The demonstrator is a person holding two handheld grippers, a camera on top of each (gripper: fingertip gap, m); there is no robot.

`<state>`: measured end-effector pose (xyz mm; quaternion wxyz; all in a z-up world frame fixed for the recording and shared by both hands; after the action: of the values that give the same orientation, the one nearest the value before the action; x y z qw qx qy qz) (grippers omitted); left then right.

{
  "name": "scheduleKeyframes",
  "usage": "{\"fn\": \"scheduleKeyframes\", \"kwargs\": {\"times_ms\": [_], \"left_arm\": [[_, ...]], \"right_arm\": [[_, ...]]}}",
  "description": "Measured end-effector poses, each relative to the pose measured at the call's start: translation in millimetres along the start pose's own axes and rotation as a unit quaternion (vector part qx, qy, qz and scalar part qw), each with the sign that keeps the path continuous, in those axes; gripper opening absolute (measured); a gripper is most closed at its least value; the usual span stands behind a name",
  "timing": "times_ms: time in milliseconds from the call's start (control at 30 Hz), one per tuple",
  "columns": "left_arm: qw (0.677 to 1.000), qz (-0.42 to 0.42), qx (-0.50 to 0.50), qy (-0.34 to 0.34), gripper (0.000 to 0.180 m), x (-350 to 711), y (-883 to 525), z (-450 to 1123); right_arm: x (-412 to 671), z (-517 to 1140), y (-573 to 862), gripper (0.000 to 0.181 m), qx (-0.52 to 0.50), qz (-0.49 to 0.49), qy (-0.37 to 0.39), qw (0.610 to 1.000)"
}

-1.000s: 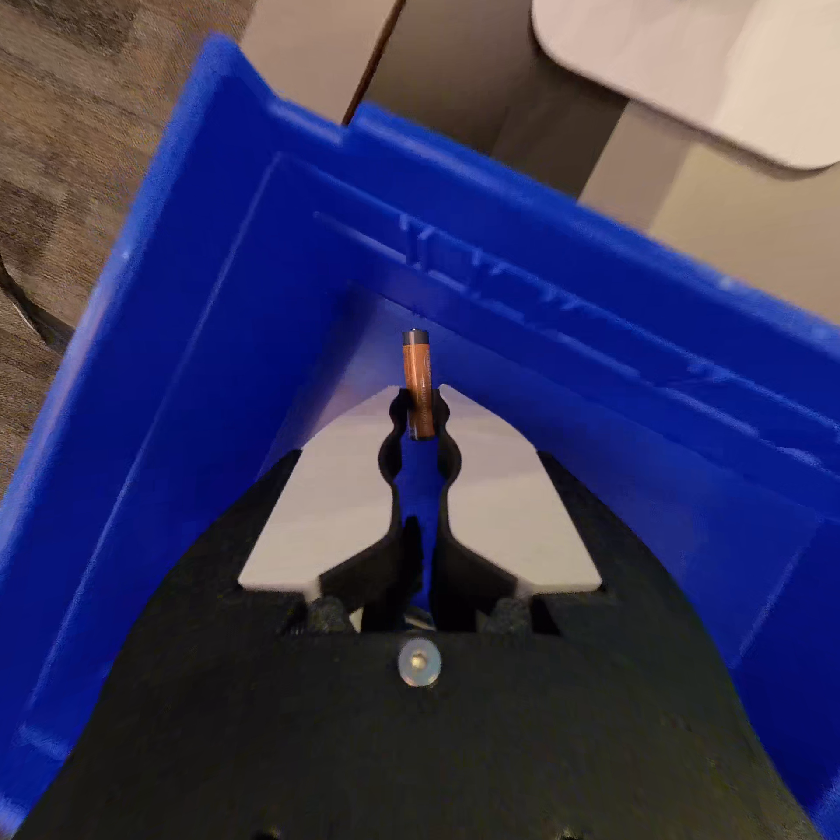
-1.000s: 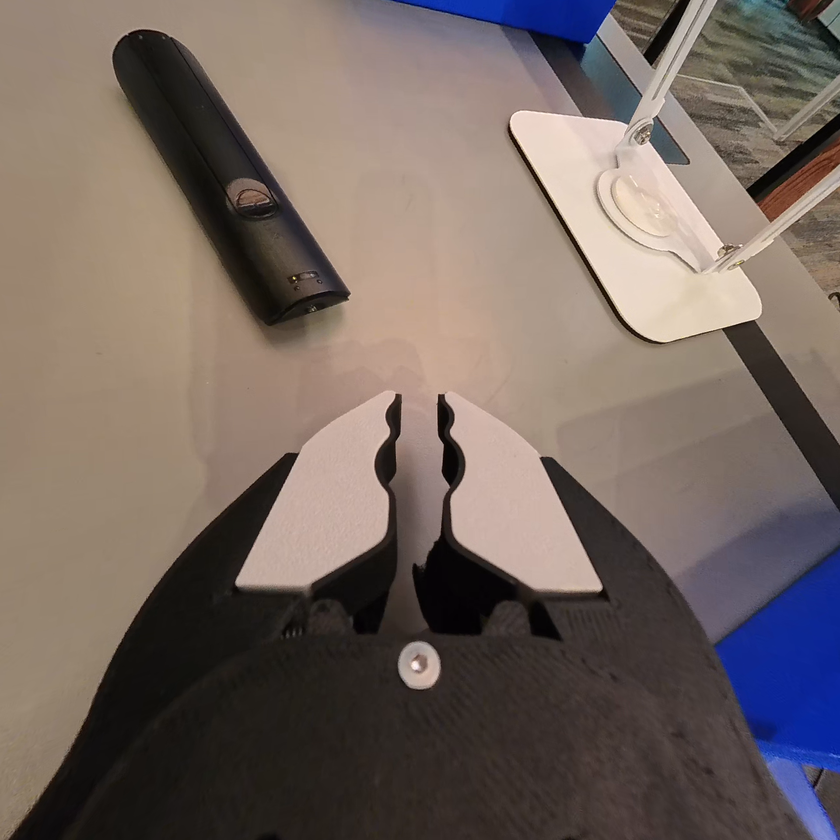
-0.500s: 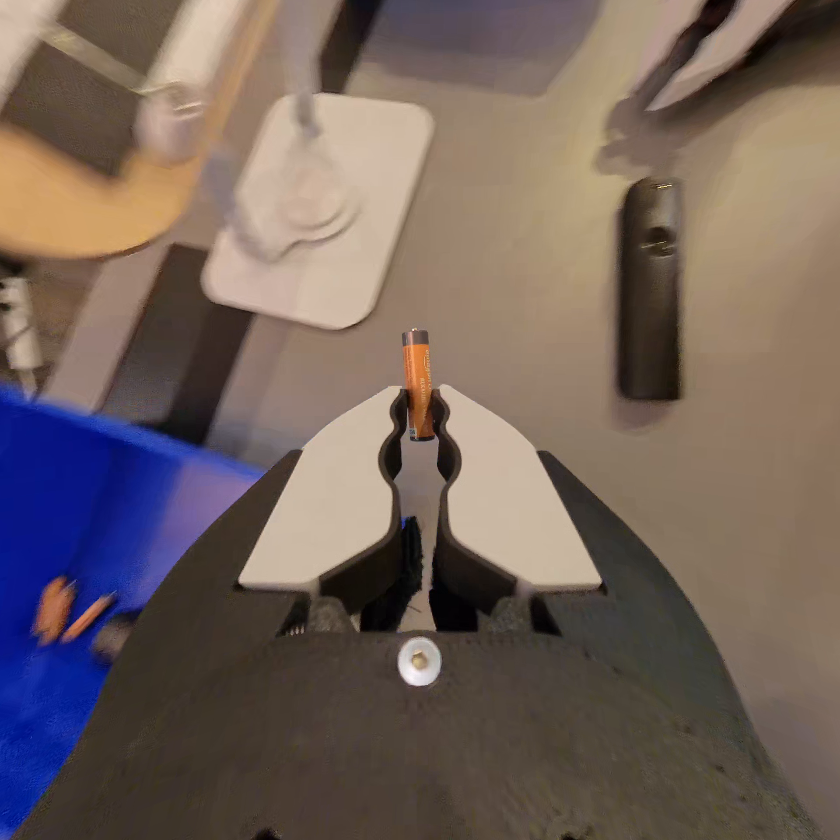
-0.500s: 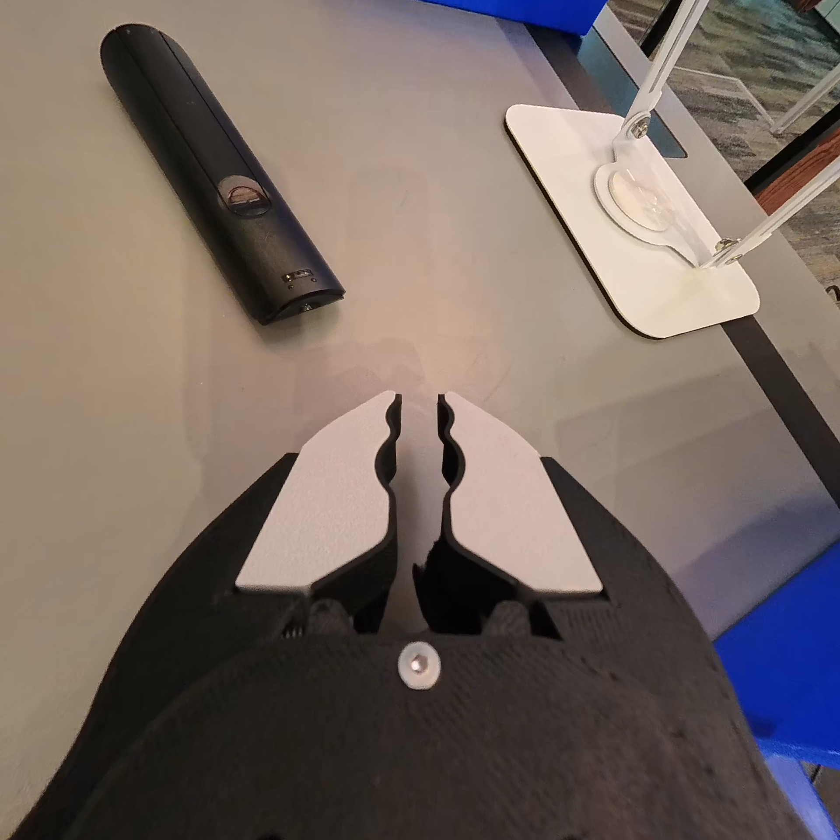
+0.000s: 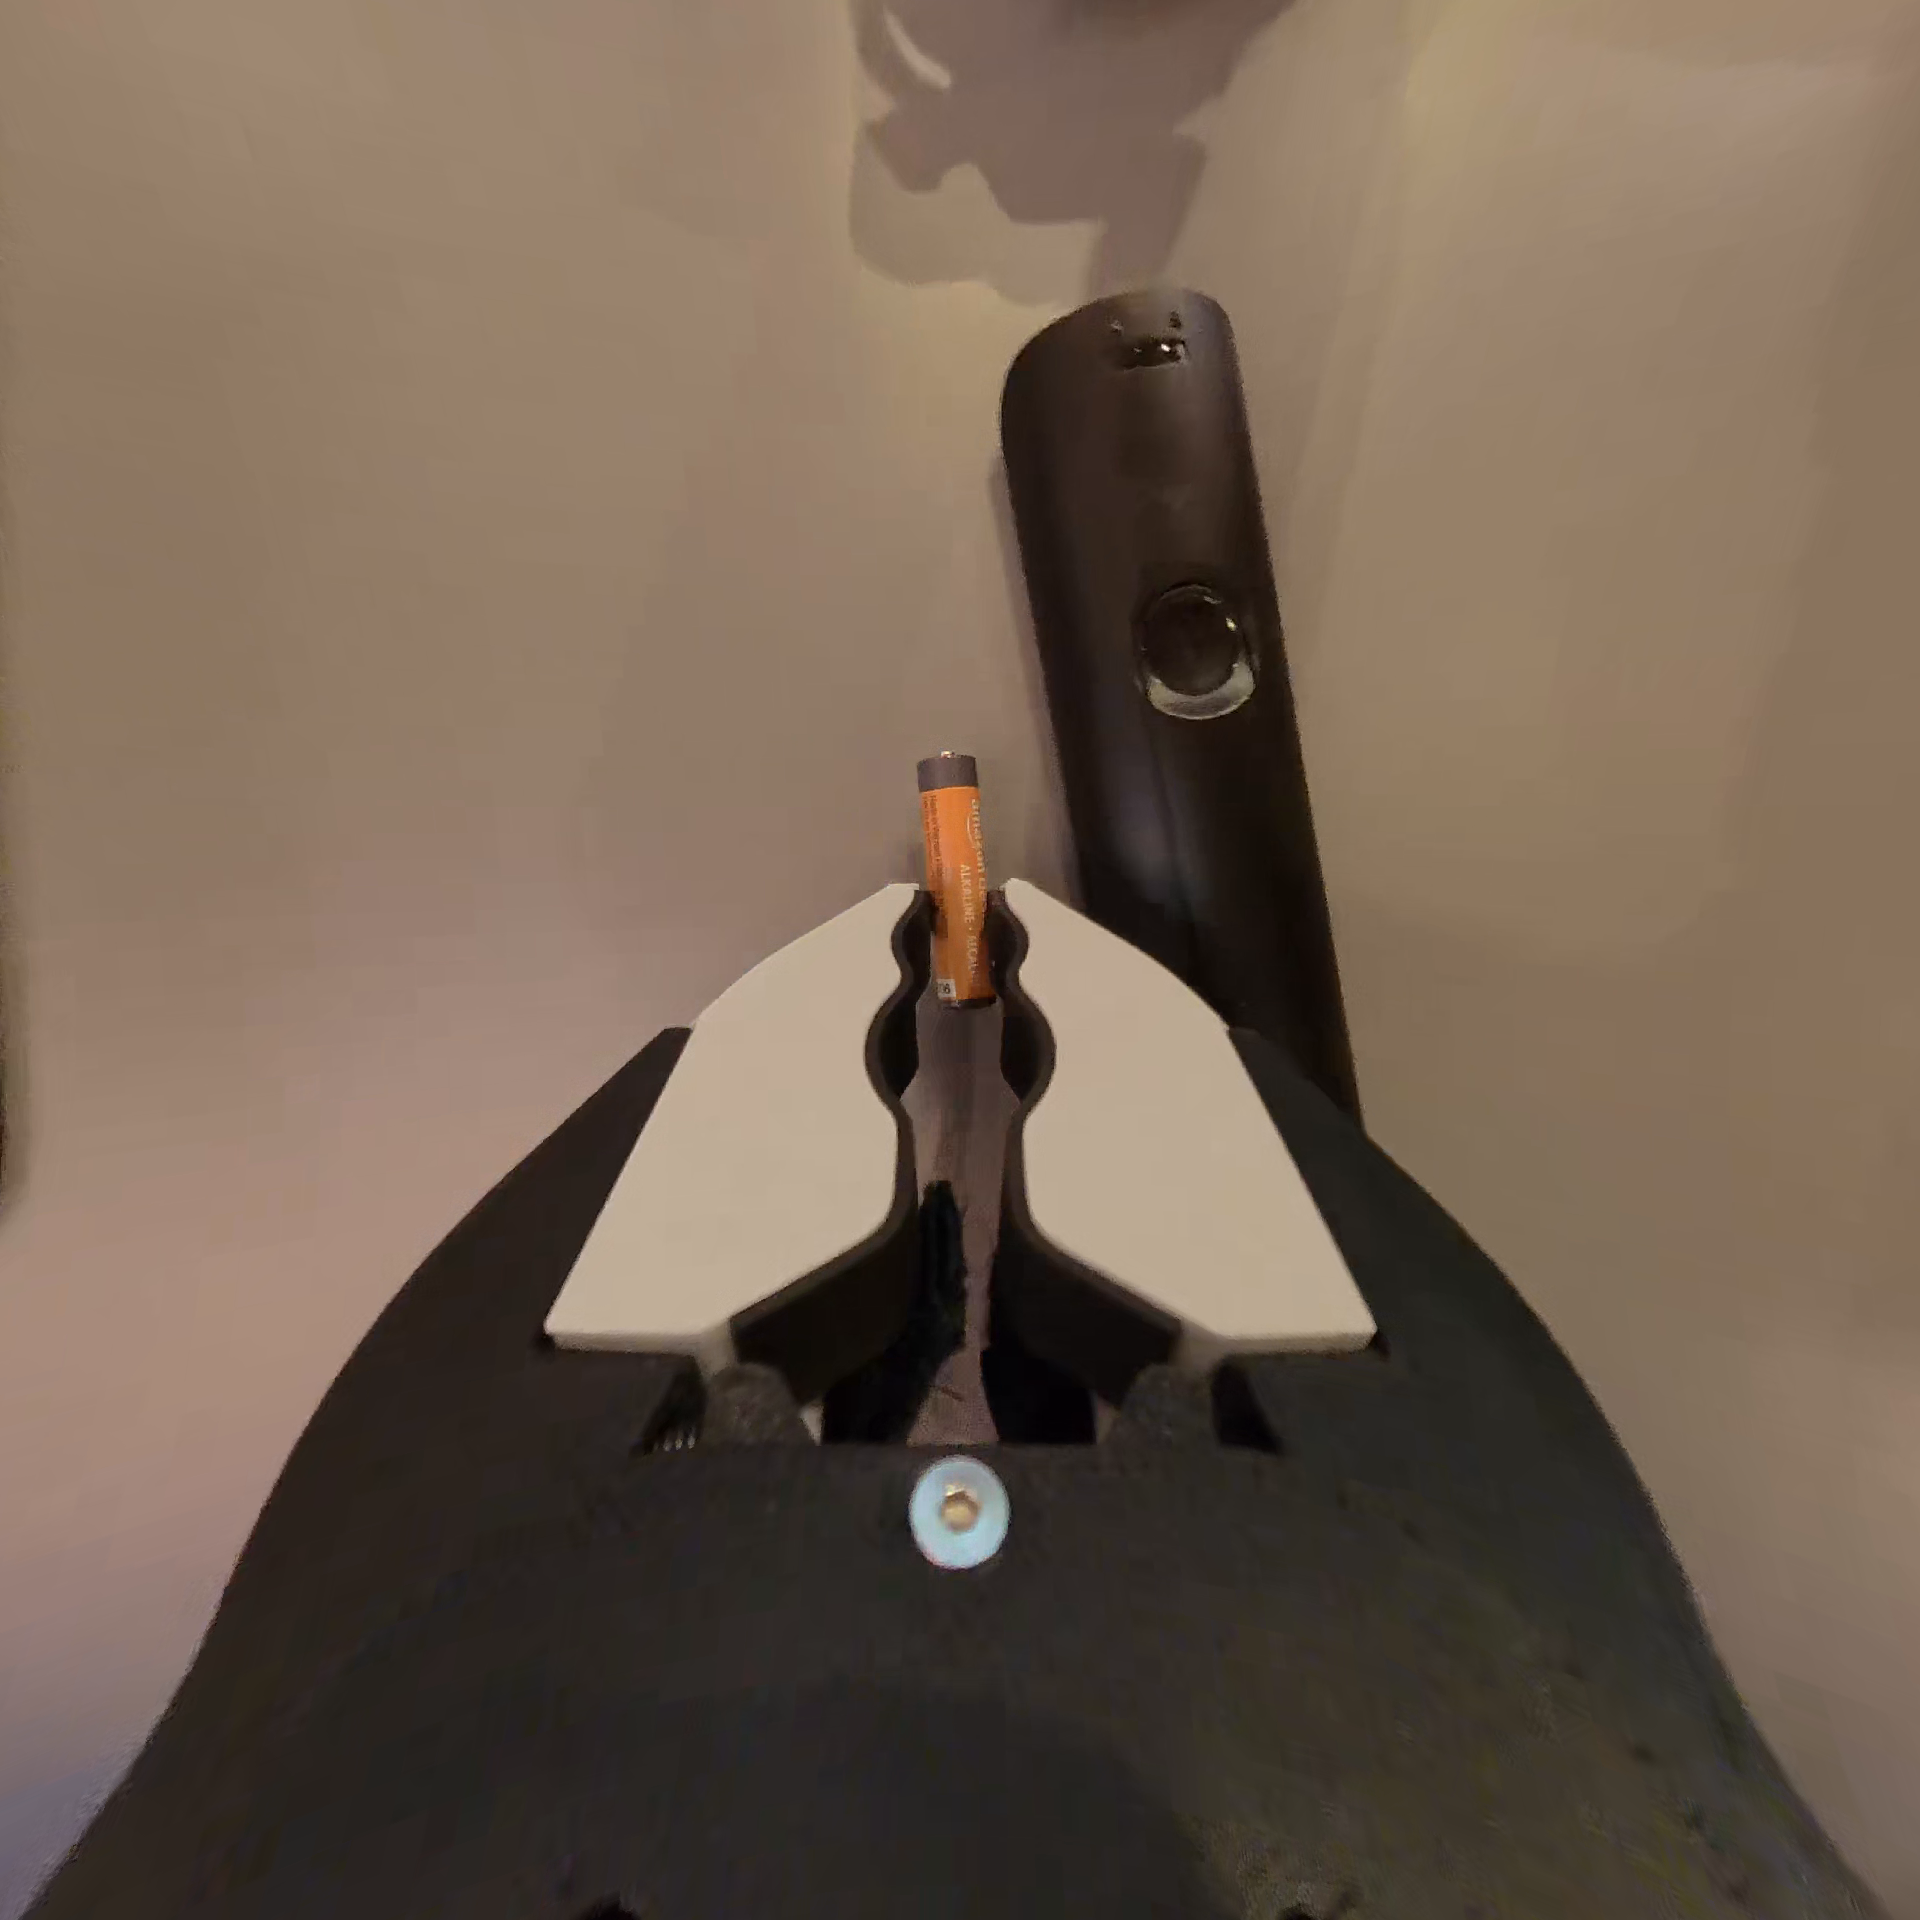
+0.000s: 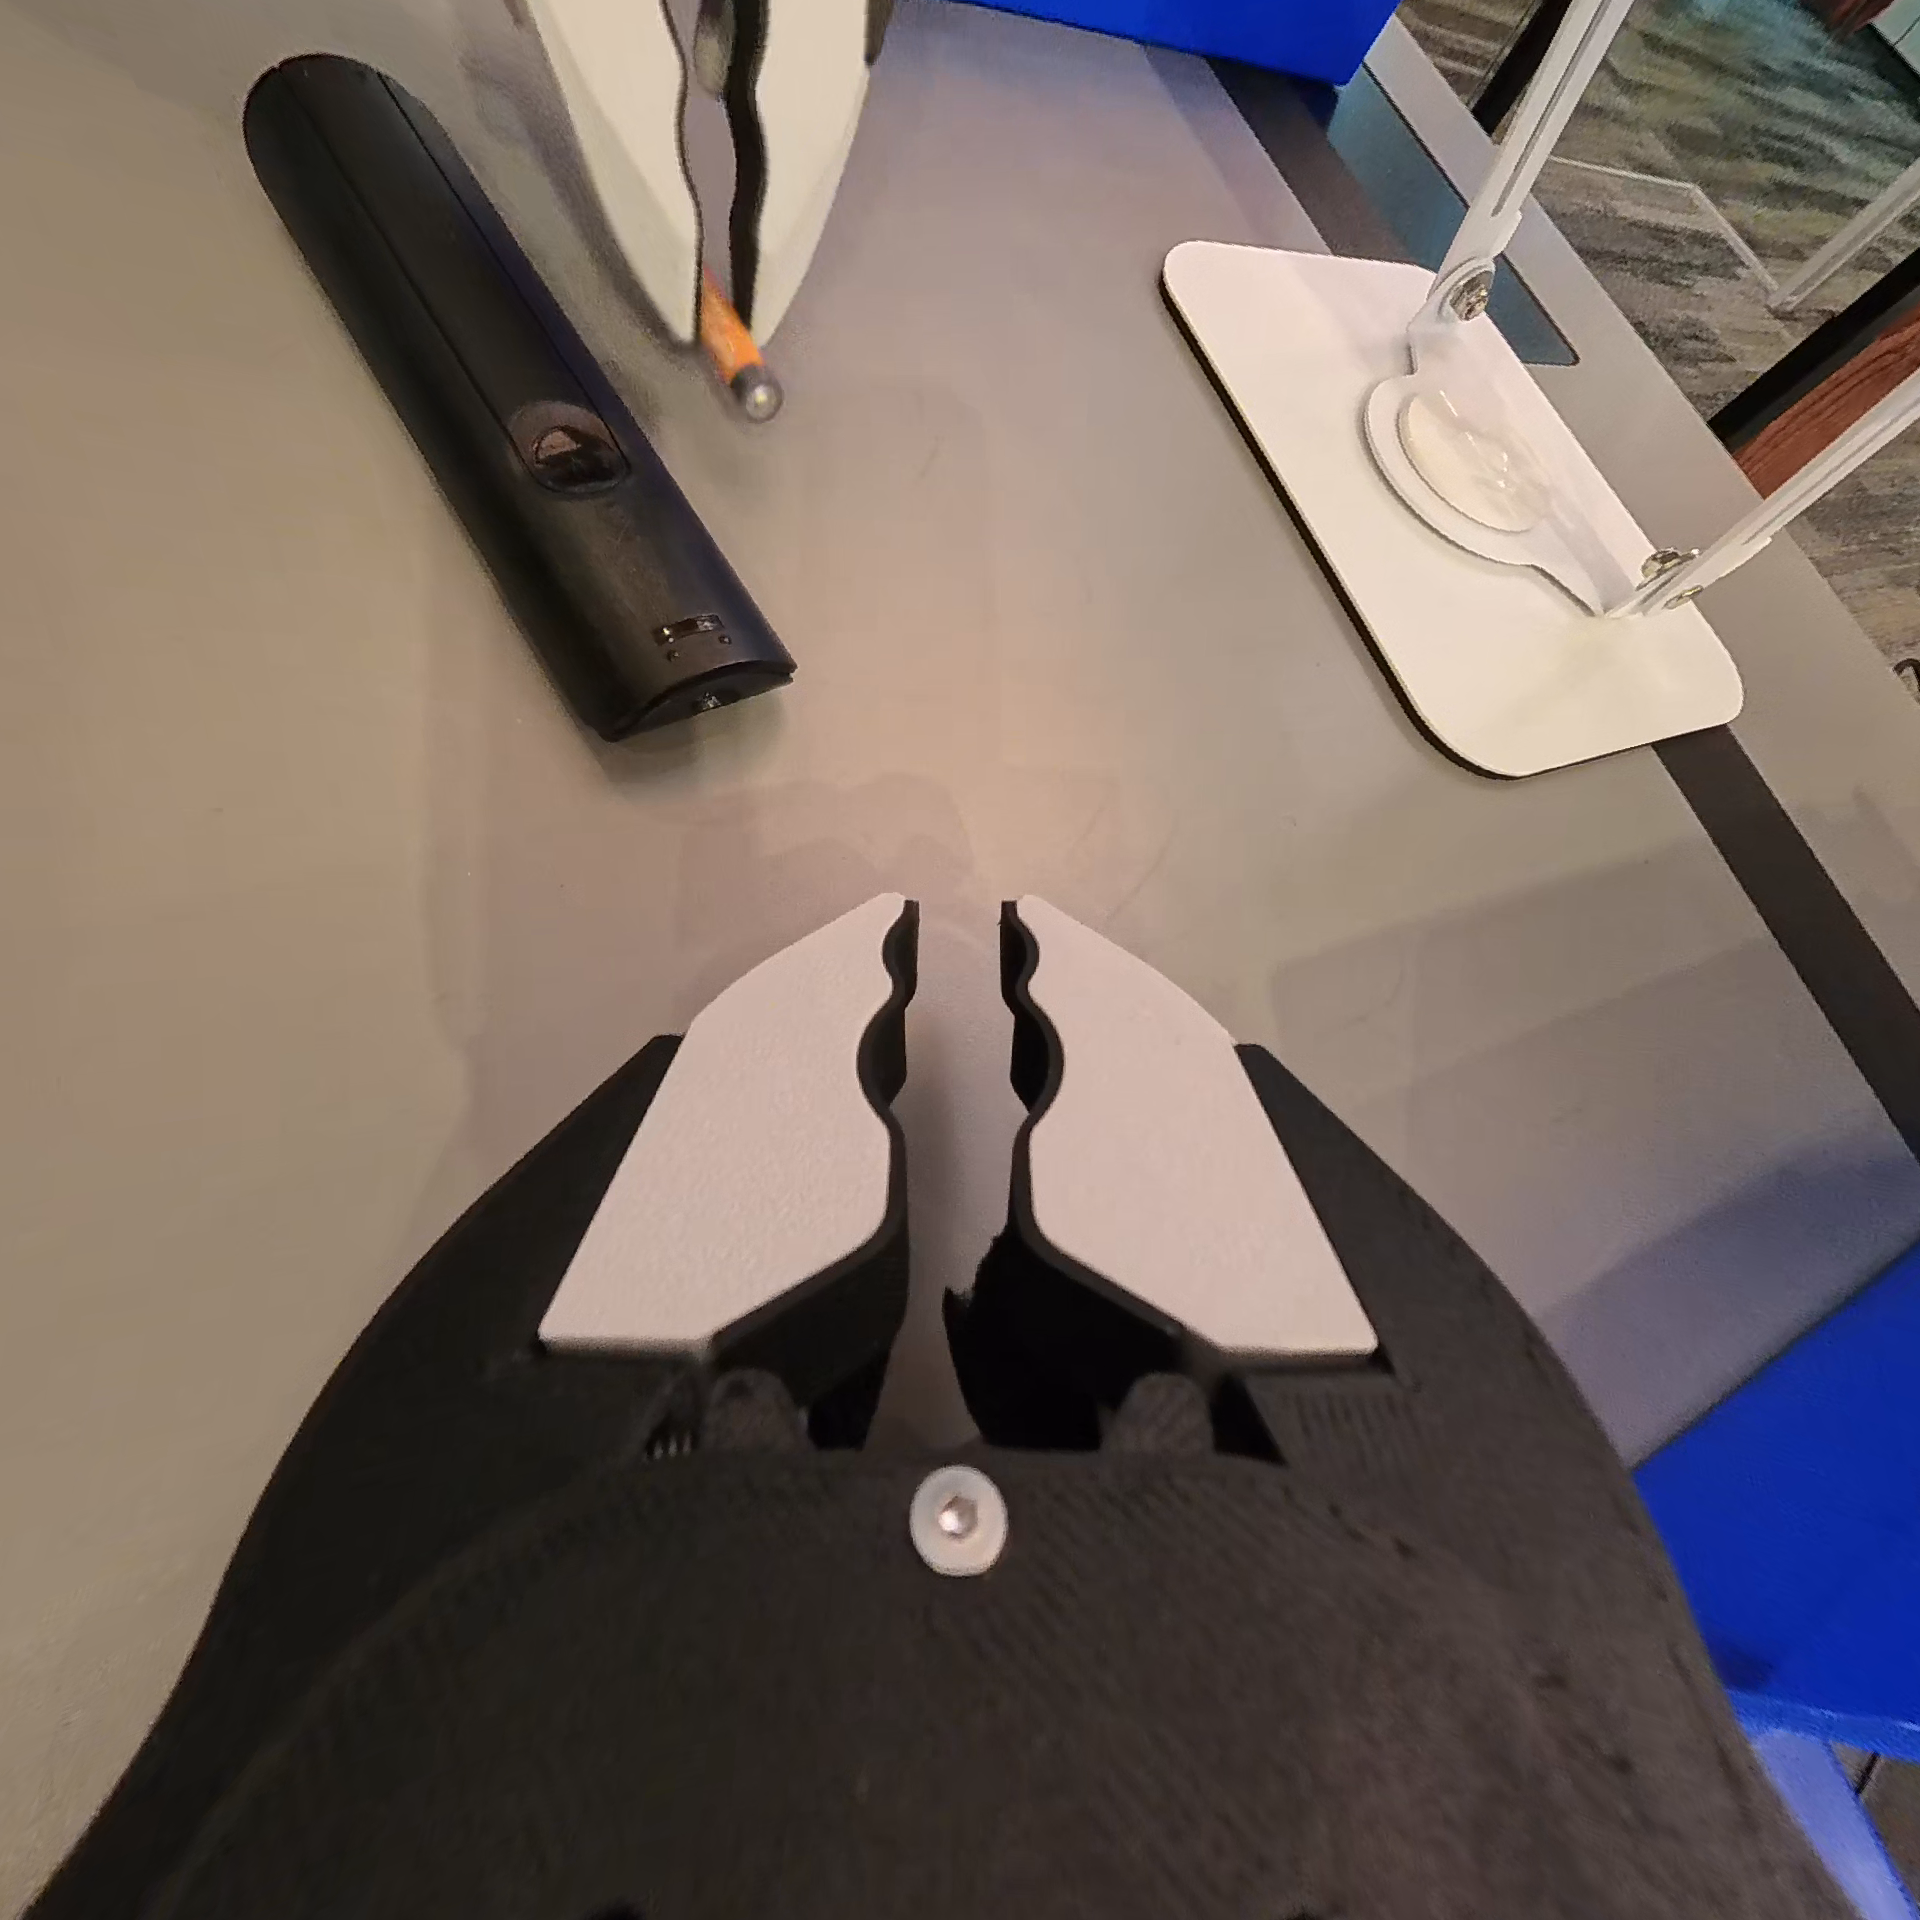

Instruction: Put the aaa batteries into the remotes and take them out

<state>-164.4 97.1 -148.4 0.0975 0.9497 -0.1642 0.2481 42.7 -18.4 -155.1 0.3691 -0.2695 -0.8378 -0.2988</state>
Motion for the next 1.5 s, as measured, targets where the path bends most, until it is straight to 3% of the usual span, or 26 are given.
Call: {"fn": "scheduleKeyframes", "kwargs": {"times_ms": [200, 400, 600, 733, 1000, 1333, 1500], "left_arm": [[1.0, -0.002, -0.016, 0.003, 0.012, -4.8, 3.9, 9.5], [0.999, -0.019, -0.029, 0.035, 0.029, -5.3, 6.6, -9.8], [0.985, 0.017, 0.142, 0.097, 0.036, -16.8, -7.8, -127.5], [0.96, 0.022, 0.278, -0.012, 0.048, -69.7, -75.4, -204.5], [0.93, 0.016, 0.253, -0.267, 0.049, -180.1, -213.7, -212.9], [0.913, -0.017, 0.194, -0.358, 0.044, -227.7, -277.5, -182.8], [0.905, -0.019, 0.172, -0.389, 0.033, -236.4, -287.4, -179.3]], "right_arm": [[-0.1, -0.2, 0.1, 0.014, 0.001, 0.001, 0.0, 1.0], [-0.2, -0.5, 0.4, 0.014, 0.001, 0.002, 0.0, 1.0], [-0.8, -1.1, 1.9, 0.014, -0.001, 0.006, 0.0, 1.0], [-1.2, -0.1, 1.4, 0.014, -0.001, 0.004, -0.005, 1.0], [-1.3, 0.0, 1.5, 0.013, 0.0, 0.004, -0.005, 1.0], [-1.2, 0.0, 0.9, 0.013, 0.001, 0.002, -0.004, 1.0], [-1.4, 0.1, 0.3, 0.013, 0.001, -0.001, -0.005, 1.0]]}}
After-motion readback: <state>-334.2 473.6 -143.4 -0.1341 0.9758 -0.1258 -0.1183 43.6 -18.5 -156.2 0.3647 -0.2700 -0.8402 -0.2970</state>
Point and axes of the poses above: each gripper's, where its closed fingertips meet, z out along the fingers, x out of its top, y = z × x across the jaws, the point moved 7 cm from there along -z, back along the fingers, and after that the axes turned 2 degrees about -x, right-handed, at the moved point
